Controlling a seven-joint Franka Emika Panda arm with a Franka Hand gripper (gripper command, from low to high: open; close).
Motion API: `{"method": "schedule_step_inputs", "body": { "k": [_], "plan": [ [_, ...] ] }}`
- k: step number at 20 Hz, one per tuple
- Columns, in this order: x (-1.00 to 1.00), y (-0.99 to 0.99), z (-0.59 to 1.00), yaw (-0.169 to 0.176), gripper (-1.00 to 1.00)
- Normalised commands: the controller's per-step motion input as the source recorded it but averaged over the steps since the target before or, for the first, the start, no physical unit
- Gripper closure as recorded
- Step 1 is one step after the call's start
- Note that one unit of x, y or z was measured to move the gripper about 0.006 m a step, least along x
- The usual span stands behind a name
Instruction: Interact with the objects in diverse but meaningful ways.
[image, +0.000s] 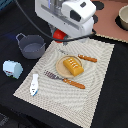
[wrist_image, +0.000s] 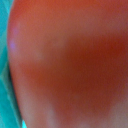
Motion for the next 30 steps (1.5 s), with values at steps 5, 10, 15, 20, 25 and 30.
{"method": "schedule_step_inputs", "body": {
  "k": [5,10,15,20,25,30],
  "plan": [
    [-0.81,0.66,-0.09,0.0,1.0],
    [-0.82,0.61,-0.17,0.0,1.0],
    [-0.85,0.59,-0.25,0.0,1.0],
    [-0.89,0.53,-0.34,0.0,1.0],
    [-0.89,0.34,-0.47,-0.001,1.0],
    [-0.59,0.06,-0.43,-0.02,1.0]
  ]
}}
